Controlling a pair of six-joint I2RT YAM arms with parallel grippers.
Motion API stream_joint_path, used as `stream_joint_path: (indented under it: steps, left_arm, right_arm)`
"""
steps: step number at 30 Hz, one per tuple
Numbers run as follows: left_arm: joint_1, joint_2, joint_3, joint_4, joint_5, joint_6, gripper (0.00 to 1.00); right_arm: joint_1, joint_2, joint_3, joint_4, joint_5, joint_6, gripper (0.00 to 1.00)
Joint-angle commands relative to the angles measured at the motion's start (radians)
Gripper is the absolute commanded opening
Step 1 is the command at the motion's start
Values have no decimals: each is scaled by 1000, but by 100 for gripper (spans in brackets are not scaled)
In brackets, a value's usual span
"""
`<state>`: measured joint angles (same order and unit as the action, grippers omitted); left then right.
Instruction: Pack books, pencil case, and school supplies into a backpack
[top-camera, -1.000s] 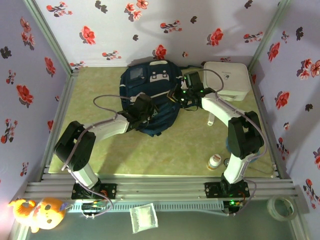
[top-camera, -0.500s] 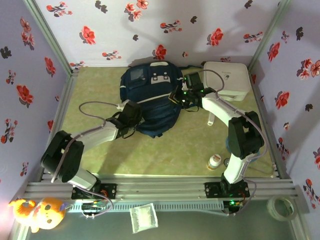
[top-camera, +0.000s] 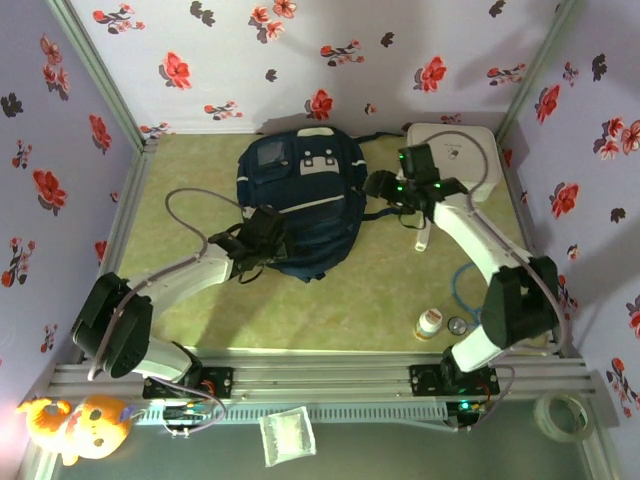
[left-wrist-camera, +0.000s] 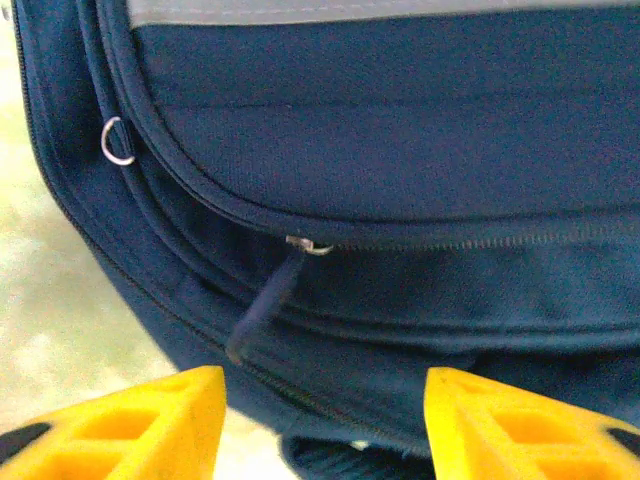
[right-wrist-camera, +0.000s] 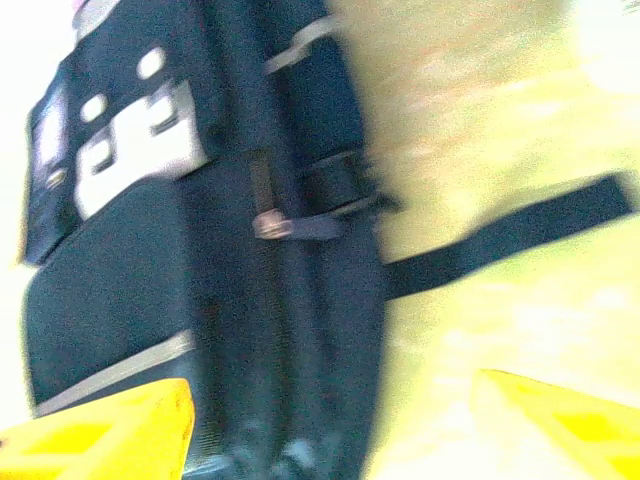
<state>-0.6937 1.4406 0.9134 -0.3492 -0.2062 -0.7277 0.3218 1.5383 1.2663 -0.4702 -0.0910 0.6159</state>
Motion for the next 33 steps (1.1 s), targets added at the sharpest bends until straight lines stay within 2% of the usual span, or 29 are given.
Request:
stream_joint_path:
  steps: [1, 5, 7, 11, 16, 21, 28, 33]
  left_arm:
    - [0, -18, 92, -183, -15, 191, 67]
    - [-1, 28, 196, -234, -7, 346, 77]
    - [0, 63, 246, -239, -2, 405, 81]
    - [0, 151, 361, -260, 6, 538, 86]
    - [-4, 259, 481, -272, 29, 688, 87]
    - [-7, 331, 554, -276, 46, 814, 86]
    - [-20, 391, 605, -264, 76, 971, 81]
    - [-24, 433, 625, -269, 84, 1054, 77]
  right_arm:
    - [-61, -18, -69, -146, 251, -93, 75]
    - [-109, 4, -95, -193, 370, -127, 77]
    - [-129, 31, -93, -197, 388, -136, 78]
    - [-171, 126, -66, -180, 320, -153, 76]
    - [-185, 243, -7, -165, 267, -185, 72]
    - [-193, 312, 5, -148, 246, -193, 60]
    - [-209, 338, -4, -131, 223, -186, 34]
    - [-221, 288, -37, -106, 202, -164, 28]
